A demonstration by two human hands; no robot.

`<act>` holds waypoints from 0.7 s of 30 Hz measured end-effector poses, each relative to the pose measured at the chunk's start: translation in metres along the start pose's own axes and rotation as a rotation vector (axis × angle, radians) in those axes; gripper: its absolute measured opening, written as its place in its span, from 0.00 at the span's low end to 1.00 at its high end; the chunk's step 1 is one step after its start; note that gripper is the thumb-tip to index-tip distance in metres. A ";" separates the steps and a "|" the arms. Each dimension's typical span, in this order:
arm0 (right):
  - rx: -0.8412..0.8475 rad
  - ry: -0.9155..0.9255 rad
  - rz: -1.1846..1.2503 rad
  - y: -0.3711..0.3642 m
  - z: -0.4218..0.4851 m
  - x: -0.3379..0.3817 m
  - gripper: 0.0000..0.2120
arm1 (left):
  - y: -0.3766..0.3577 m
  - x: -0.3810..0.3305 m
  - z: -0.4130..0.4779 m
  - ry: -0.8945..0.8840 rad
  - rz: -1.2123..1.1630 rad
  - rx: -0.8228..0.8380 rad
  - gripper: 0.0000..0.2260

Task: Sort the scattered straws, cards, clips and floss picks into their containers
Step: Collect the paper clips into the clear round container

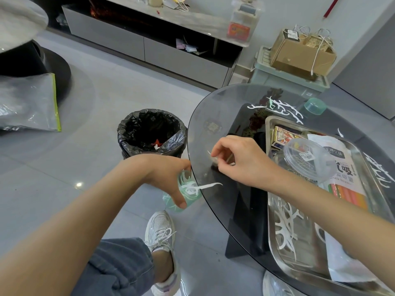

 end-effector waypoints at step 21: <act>0.280 0.084 -0.195 -0.020 -0.017 0.021 0.12 | -0.007 0.010 -0.002 -0.001 -0.127 0.036 0.26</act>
Point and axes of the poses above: each hand's wrist, its own z-axis towards the middle knuckle, its own y-axis out of the back of the hand, x = y × z, the point moved 7 cm from there along z, towards the middle knuckle, and after that the axes turned 3 degrees about -y, right-handed, at the moved point
